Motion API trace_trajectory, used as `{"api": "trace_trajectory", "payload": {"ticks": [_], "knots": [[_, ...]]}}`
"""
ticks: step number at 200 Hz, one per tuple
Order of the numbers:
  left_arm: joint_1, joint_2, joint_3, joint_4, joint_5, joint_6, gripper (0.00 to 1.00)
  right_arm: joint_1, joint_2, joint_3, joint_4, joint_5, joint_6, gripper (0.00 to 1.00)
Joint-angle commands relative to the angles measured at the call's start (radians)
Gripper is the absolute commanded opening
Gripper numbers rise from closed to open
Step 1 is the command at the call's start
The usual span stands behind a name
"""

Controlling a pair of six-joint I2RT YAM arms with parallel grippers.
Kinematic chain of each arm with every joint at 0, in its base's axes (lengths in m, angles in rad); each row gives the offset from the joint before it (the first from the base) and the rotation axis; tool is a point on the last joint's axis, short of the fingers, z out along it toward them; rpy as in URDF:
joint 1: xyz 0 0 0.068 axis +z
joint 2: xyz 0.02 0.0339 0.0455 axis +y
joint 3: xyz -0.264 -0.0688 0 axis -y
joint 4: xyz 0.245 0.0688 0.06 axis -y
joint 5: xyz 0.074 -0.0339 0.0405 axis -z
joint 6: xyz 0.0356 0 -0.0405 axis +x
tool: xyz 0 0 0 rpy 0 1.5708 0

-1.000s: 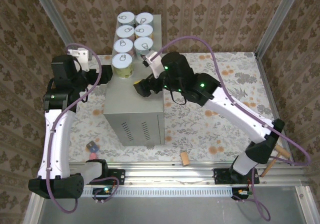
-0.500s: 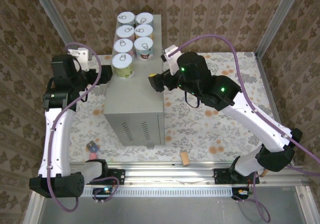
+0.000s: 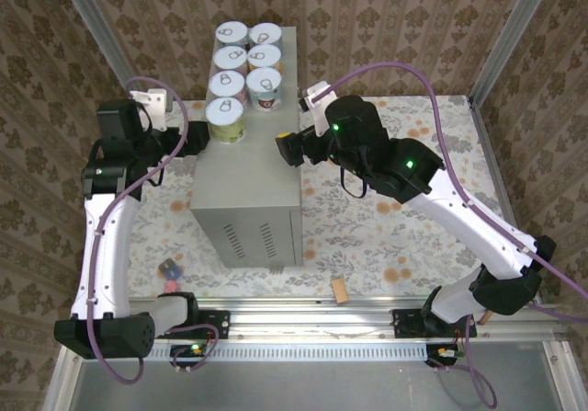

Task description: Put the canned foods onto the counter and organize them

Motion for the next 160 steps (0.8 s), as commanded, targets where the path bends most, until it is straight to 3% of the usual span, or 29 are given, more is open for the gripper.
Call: {"api": "trace_trajectory", "payload": {"ticks": [1, 160], "knots": [[0.000, 0.008, 0.000, -0.015, 0.012, 0.013, 1.00, -0.007, -0.031, -0.020, 0.014, 0.030, 0.022, 1.00], [-0.013, 0.019, 0.000, -0.015, 0.012, 0.012, 1.00, -0.015, -0.035, -0.065, 0.060, -0.014, 0.027, 0.98]]}}
